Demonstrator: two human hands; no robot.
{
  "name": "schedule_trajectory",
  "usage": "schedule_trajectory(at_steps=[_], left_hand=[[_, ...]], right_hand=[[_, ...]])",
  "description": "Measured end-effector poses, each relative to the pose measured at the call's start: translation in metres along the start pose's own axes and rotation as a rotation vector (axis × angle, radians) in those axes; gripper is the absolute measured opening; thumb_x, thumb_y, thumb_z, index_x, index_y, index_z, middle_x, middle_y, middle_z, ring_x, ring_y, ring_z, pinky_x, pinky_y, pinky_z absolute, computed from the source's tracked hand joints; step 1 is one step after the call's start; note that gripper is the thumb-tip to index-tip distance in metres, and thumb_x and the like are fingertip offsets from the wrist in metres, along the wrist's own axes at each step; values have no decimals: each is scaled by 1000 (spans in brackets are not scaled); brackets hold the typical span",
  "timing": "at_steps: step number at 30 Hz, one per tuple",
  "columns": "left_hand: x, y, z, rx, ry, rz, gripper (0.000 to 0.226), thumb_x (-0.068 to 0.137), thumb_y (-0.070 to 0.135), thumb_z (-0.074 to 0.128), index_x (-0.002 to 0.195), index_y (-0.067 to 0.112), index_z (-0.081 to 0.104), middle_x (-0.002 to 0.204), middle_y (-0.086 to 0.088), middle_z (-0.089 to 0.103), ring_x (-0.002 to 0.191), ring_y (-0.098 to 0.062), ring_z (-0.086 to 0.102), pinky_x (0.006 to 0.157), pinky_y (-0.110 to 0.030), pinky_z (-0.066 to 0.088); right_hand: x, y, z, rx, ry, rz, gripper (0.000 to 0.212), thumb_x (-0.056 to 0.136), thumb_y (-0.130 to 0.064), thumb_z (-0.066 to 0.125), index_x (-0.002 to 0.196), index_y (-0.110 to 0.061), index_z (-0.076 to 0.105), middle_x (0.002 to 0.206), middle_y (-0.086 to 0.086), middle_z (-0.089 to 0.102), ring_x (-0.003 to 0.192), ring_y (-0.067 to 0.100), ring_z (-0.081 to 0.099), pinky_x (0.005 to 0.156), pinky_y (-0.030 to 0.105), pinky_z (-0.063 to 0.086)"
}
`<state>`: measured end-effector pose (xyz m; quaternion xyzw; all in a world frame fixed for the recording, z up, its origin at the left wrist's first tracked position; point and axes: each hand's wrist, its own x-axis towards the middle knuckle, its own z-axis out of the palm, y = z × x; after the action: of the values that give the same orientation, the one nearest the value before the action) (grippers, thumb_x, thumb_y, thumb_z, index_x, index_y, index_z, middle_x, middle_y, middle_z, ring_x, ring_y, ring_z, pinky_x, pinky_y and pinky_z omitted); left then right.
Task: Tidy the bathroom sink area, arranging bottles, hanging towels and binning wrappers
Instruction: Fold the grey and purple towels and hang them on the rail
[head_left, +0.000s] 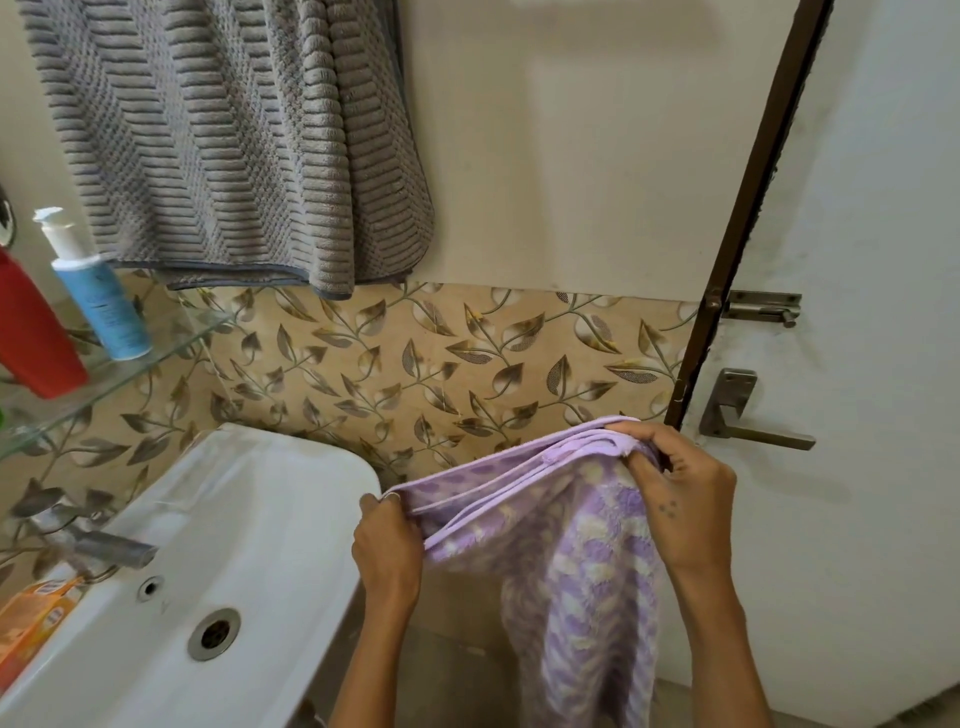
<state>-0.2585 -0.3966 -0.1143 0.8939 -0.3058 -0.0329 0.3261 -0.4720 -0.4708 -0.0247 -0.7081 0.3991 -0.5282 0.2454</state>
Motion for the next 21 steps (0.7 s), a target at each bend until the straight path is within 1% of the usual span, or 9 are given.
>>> schedule_trajectory(at_steps=[1, 3, 6, 8, 12, 15, 17, 19, 21], left_hand=[[2, -1, 0, 45, -5, 1, 19, 90, 3, 46, 94, 0, 64, 104, -20, 58, 82, -33, 59, 64, -30, 42], [3, -2, 0, 110, -23, -8, 19, 90, 5, 46, 95, 0, 64, 108, -19, 53, 93, -31, 52, 64, -30, 41], [8, 1, -3, 110, -66, 38, 21, 93, 9, 45, 109, 2, 55, 116, -19, 52, 104, -32, 50, 77, -34, 48], [12, 4, -5, 28, -83, 43, 19, 94, 13, 42, 111, 4, 47, 112, -18, 58, 98, -33, 57, 83, -39, 51], [17, 4, -9, -8, -15, 76, 28, 96, 20, 37, 120, 7, 37, 101, -20, 64, 87, -40, 61, 77, -41, 50], [17, 3, -13, -79, 87, 169, 12, 96, 21, 34, 99, 11, 41, 86, -18, 64, 75, -39, 58, 66, -42, 48], [19, 3, -13, -66, 104, 160, 20, 97, 24, 36, 94, 9, 49, 86, -17, 66, 76, -38, 59, 67, -41, 49], [19, 4, -11, -10, 82, 121, 34, 98, 30, 37, 94, 7, 60, 91, -16, 68, 81, -34, 63, 73, -41, 52], [17, 6, -7, 37, 43, 81, 41, 97, 35, 36, 93, 6, 64, 93, -15, 69, 83, -32, 64, 76, -38, 53]], right_hand=[[0, 1, 0, -3, 10, 9, 19, 83, -6, 65, 100, -12, 71, 89, -6, 65, 81, -6, 56, 73, -8, 38], [1, 3, 1, 2, 35, 33, 19, 83, -6, 65, 99, -13, 72, 88, -6, 65, 80, -6, 56, 71, -8, 38], [1, 5, 0, -11, 74, 56, 19, 83, -7, 65, 101, -13, 71, 86, -7, 64, 76, -6, 56, 69, -9, 38], [2, 8, -2, -31, 100, 62, 20, 83, -7, 66, 102, -12, 71, 85, -7, 63, 74, -6, 55, 67, -9, 38], [4, 12, -8, -37, 143, 87, 22, 84, -8, 65, 104, -15, 69, 87, -4, 64, 74, -5, 54, 68, -7, 40], [3, 13, -14, -37, 180, 103, 23, 83, -7, 65, 105, -12, 69, 86, -3, 63, 74, -6, 52, 65, -10, 38], [2, 12, -17, -29, 204, 121, 24, 83, -8, 65, 107, -10, 69, 86, -2, 62, 73, -6, 51, 62, -11, 36], [1, 9, -17, -13, 221, 118, 24, 83, -8, 65, 107, -11, 68, 86, -3, 62, 73, -7, 52, 62, -11, 36], [1, 2, -17, 16, 223, 89, 25, 83, -8, 65, 106, -15, 68, 87, -4, 63, 76, -7, 53, 65, -10, 37]])
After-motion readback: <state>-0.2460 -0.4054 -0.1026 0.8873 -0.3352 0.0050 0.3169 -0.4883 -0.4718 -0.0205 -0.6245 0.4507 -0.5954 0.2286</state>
